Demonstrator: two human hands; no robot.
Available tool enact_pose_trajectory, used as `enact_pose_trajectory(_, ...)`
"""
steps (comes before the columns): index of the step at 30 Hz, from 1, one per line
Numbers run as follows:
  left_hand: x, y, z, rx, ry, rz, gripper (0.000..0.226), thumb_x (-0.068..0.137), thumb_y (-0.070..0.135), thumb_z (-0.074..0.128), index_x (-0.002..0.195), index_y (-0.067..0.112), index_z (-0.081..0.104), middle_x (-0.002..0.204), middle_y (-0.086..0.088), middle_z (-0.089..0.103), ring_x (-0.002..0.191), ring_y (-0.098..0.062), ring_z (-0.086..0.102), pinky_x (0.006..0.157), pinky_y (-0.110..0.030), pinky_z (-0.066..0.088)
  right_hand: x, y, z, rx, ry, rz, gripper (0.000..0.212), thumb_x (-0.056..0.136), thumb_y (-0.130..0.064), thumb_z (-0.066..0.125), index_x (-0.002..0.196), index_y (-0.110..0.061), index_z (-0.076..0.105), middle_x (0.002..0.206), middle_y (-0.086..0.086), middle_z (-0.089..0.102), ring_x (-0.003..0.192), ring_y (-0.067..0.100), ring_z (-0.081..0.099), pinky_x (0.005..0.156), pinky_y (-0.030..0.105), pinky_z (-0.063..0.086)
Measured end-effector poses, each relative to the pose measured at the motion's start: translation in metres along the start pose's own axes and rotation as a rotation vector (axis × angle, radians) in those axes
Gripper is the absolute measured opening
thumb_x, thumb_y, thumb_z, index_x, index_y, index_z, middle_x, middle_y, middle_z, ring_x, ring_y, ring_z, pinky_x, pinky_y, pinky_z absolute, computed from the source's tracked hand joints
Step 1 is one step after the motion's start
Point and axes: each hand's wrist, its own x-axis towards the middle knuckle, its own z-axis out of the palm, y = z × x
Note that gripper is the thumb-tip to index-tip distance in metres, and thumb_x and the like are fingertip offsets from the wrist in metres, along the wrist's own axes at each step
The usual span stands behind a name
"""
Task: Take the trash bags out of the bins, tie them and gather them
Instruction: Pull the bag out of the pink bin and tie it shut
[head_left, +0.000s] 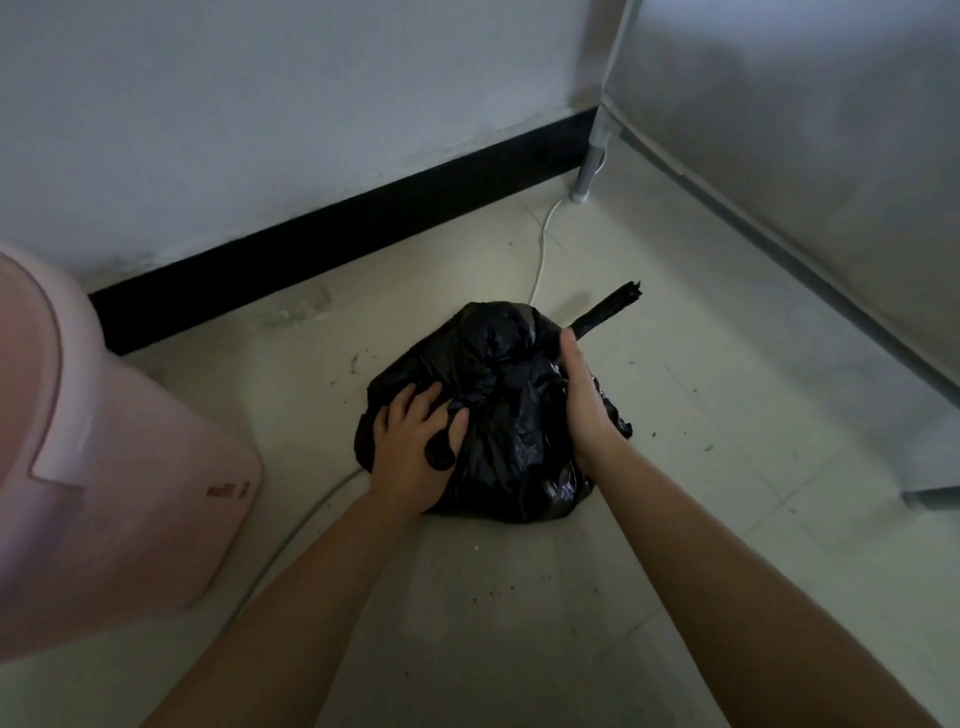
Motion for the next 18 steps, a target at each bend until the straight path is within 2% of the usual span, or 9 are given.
enact_pose_trajectory(2,-0.006,0.0,-0.002,0.007,-0.017,0.017,0.063,0.097,0.059,0.023,0.123,0.027,0.07,0.15,-0.001,0.05,0.145,-0.029,0.031,0.117,-0.054,0.02,0.001,-0.008,0.002,-0.041,0.13,-0.02,0.069,0.065,-0.09,0.052,0.103,-0.036,0.072,0.113,-0.005,0.072,0.107,0.019,0.066,0.099,0.042,0.049)
enact_pose_trajectory(4,-0.015,0.004,-0.008,-0.031,-0.027,0.019,0.057,0.099,0.059,0.026,0.125,0.03,0.068,0.152,0.002,0.048,0.146,-0.025,0.028,0.119,-0.053,0.016,0.002,-0.01,0.004,-0.098,0.299,-0.063,0.054,0.067,-0.077,0.058,0.084,-0.029,0.074,0.093,-0.004,0.076,0.094,0.021,0.07,0.094,0.045,0.054)
enact_pose_trajectory(6,-0.022,0.011,-0.018,-0.121,0.001,-0.027,0.051,0.101,0.058,0.028,0.134,0.036,0.06,0.155,0.006,0.041,0.149,-0.018,0.022,0.122,-0.048,0.007,-0.003,-0.015,0.005,-0.188,0.41,-0.121,0.049,0.076,-0.065,0.056,0.086,-0.02,0.073,0.084,0.001,0.076,0.085,0.022,0.071,0.087,0.044,0.056)
enact_pose_trajectory(8,-0.025,0.022,-0.033,-0.229,0.106,-0.103,0.054,0.1,0.062,0.023,0.141,0.04,0.05,0.158,0.009,0.035,0.149,-0.011,0.015,0.122,-0.039,-0.001,-0.011,-0.019,0.005,-0.283,0.484,-0.17,0.05,0.088,-0.057,0.052,0.088,-0.01,0.07,0.082,0.008,0.073,0.08,0.025,0.068,0.08,0.038,0.055)
enact_pose_trajectory(11,-0.018,0.045,-0.056,-0.328,0.269,-0.108,0.065,0.098,0.067,0.011,0.143,0.039,0.048,0.157,0.01,0.035,0.15,-0.009,0.014,0.121,-0.035,0.0,-0.023,-0.024,0.002,-0.376,0.548,-0.202,0.052,0.096,-0.054,0.043,0.081,-0.009,0.066,0.078,0.007,0.068,0.076,0.026,0.064,0.071,0.036,0.048)
enact_pose_trajectory(15,-0.01,0.053,-0.077,-0.282,0.432,0.017,0.05,0.105,0.042,0.027,0.127,0.021,0.068,0.143,0.005,0.056,0.141,-0.017,0.034,0.116,-0.032,0.014,-0.029,-0.028,-0.013,-0.463,0.601,-0.19,0.051,0.099,-0.052,0.039,0.079,-0.012,0.064,0.08,0.007,0.066,0.079,0.029,0.064,0.069,0.035,0.047)
enact_pose_trajectory(18,-0.012,0.034,-0.084,-0.18,0.469,0.033,0.05,0.105,0.037,0.031,0.106,0.016,0.077,0.121,0.003,0.071,0.129,-0.022,0.047,0.108,-0.028,0.021,-0.032,-0.039,-0.036,-0.621,0.686,-0.206,0.049,0.099,-0.053,0.038,0.084,-0.015,0.066,0.092,0.011,0.068,0.088,0.033,0.065,0.075,0.036,0.049)
